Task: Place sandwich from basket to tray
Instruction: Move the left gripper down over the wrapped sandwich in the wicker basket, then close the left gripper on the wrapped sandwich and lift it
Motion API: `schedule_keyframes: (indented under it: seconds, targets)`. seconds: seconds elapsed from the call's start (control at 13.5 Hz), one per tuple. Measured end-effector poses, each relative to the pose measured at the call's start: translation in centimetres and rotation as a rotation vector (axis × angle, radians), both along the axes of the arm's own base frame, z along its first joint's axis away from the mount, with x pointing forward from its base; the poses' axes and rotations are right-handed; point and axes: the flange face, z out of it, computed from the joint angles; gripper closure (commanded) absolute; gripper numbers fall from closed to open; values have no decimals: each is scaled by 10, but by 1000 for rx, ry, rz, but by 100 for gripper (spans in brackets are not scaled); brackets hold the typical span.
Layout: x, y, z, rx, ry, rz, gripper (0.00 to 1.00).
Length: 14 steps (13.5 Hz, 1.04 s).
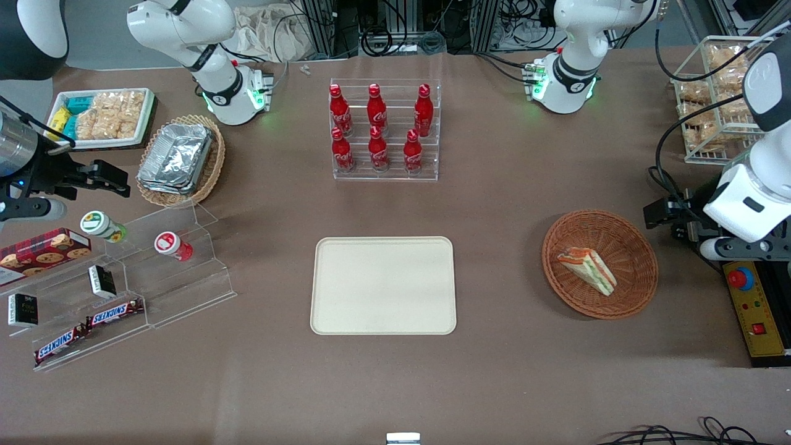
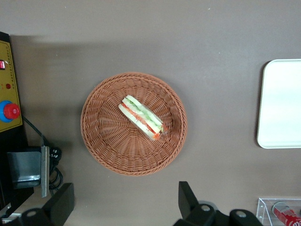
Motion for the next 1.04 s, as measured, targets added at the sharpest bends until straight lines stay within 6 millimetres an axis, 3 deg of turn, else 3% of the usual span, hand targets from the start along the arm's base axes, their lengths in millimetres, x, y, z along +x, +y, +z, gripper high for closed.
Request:
schedule_keyframes:
  seconds: [0.22, 0.59, 0.81, 1.04]
  targets:
    - [-2, 1, -20, 4, 40, 2, 1]
    - [-1, -3, -112, 1, 50, 67, 1]
    - [0, -5, -159, -9, 7, 225, 1]
    - [12, -6, -198, -41, -59, 493, 1]
